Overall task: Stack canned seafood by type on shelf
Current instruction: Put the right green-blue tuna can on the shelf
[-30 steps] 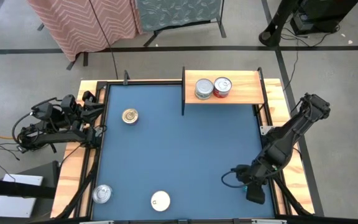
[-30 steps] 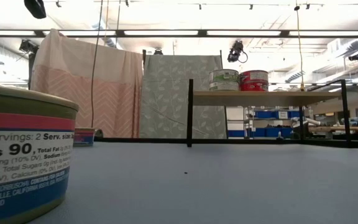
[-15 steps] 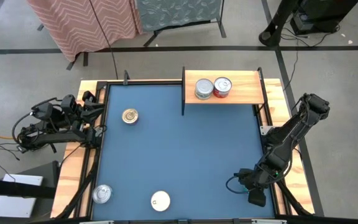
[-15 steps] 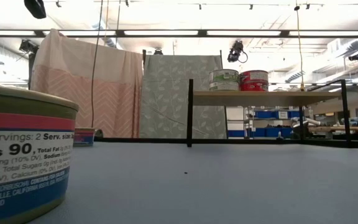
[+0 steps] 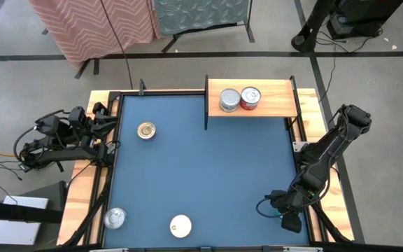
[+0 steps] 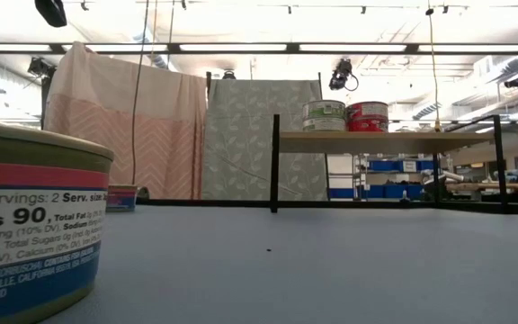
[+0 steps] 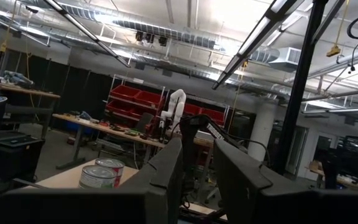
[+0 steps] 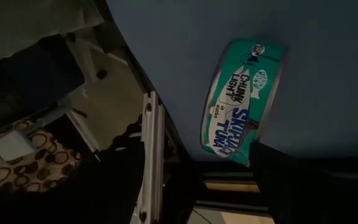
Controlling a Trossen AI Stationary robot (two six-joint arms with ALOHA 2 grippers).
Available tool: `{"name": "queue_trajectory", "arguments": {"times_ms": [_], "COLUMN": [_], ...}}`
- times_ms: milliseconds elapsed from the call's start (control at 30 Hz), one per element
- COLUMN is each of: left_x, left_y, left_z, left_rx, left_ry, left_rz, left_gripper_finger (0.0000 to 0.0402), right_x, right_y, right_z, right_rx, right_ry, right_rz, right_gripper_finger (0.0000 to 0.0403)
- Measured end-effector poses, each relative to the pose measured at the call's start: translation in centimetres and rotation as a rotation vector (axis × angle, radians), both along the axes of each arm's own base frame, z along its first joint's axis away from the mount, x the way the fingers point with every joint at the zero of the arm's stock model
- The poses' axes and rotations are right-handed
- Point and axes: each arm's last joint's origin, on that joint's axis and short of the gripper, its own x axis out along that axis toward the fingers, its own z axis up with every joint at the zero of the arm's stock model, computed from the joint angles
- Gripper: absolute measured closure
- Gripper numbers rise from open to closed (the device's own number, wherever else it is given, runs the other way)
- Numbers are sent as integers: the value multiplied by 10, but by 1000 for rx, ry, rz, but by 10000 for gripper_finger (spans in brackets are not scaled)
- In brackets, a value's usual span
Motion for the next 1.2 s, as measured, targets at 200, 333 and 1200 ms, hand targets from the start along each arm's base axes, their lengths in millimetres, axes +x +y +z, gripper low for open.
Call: {"name": "queue_trajectory", "arguments": {"times_ms": [200, 333, 1200], "left_x": [0, 0, 0], "left_y": [0, 0, 0], "left_z": [0, 0, 1], "left_rx": [0, 0, -6], "left_ry": [0, 0, -9], "left_rz": [0, 0, -2], "left_gripper_finger": [307, 307, 307], "right_x": [-2, -2, -7], "right_y": [-6, -7, -8], "right_z": [9, 8, -31], "right_rx": [15, -17, -75], "right_ry": [-1, -12, -21], "right_rz": [-74, -85, -60], "right_gripper_finger": [105, 105, 124]}}
